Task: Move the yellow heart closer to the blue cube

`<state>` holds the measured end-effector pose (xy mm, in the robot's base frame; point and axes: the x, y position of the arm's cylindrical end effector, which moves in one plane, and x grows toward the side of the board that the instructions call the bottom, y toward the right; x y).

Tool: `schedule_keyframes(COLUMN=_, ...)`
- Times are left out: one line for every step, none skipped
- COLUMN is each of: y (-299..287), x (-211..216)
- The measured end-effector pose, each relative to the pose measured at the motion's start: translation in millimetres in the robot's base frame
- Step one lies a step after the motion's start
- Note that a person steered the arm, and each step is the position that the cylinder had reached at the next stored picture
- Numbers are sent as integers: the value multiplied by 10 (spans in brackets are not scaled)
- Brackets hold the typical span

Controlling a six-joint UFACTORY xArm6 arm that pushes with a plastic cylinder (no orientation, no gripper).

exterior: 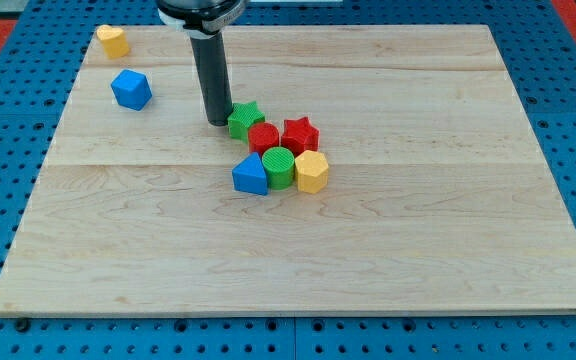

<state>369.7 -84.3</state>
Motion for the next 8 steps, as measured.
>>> schedule_keyframes(y=6, x=-196)
schedule_keyframes(y=433, x=-250)
schedule_keyframes(y=658, x=-195)
schedule_keyframes(y=706, x=-157)
schedule_keyframes(y=694, x=-517)
schedule_keyframes(y=80, x=-1187)
schedule_keyframes(y=-690, x=-1758)
schedule_keyframes(y=-737, x=-1784)
